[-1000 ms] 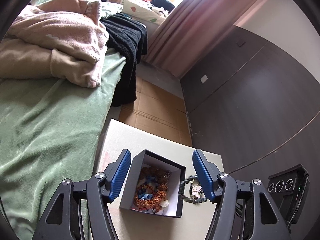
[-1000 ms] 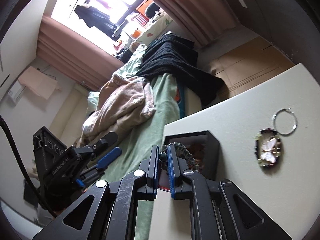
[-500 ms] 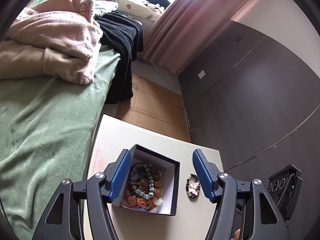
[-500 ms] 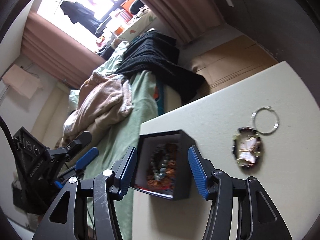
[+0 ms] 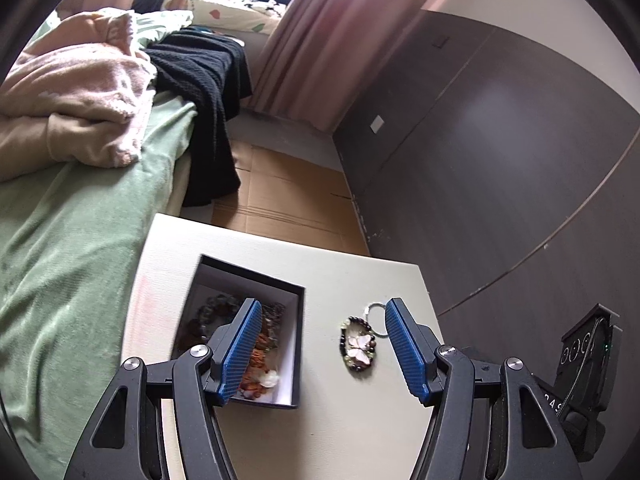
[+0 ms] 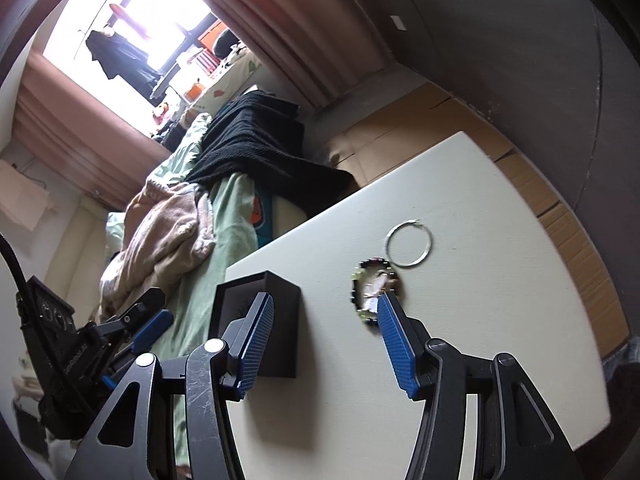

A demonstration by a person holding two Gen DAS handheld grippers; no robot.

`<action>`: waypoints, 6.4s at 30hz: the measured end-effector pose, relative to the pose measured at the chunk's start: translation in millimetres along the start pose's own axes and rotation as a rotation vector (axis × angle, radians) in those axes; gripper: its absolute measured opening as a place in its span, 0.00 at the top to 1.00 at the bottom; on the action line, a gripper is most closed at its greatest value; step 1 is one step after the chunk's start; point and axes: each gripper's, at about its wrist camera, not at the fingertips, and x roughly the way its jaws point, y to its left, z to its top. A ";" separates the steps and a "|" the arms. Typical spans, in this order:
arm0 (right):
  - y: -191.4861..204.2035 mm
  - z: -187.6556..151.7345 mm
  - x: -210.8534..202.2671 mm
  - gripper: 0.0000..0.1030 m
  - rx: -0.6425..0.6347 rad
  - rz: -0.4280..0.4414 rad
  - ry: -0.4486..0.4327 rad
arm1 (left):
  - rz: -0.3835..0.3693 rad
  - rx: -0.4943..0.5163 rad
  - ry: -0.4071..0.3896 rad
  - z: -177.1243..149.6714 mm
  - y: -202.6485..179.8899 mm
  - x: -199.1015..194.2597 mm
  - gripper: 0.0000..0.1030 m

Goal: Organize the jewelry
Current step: 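Reach the left gripper to the white butterfly bead bracelet and grasp it, then carry the butterfly bracelet into the box with left while right grasps the white butterfly earring, then carry the butterfly earring into the black box and open the right gripper, then reach the left gripper to the small silver ring and grasp it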

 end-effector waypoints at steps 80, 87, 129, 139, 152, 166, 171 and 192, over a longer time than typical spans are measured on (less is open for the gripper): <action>-49.3 16.5 47.7 0.47 0.062 -0.115 0.177 | -0.096 0.152 0.106 -4.7 -42.6 54.5 0.93; -38.0 12.4 74.6 0.52 0.048 -0.108 0.192 | -0.108 0.089 0.067 12.7 -18.8 36.6 0.93; 56.7 -15.1 58.7 0.87 -0.033 0.161 0.086 | 0.062 -0.106 -0.009 15.5 75.9 -26.3 0.48; 65.4 -19.3 79.3 0.33 0.034 0.272 0.133 | 0.063 -0.109 -0.017 17.8 74.6 -25.9 0.48; -0.5 -0.5 10.1 0.30 0.094 0.063 0.008 | 0.029 -0.002 0.022 -1.1 14.0 -1.3 0.48; -61.7 11.5 -10.8 0.30 0.143 -0.071 0.027 | 0.080 0.208 0.124 -22.6 -70.6 58.7 0.48; -80.8 18.5 -14.5 0.30 0.181 -0.092 0.047 | 0.116 0.273 0.173 -29.3 -91.7 89.2 0.48; -144.7 48.2 -15.9 0.30 0.372 -0.150 0.045 | 0.297 0.350 0.332 -51.3 -109.0 192.4 0.73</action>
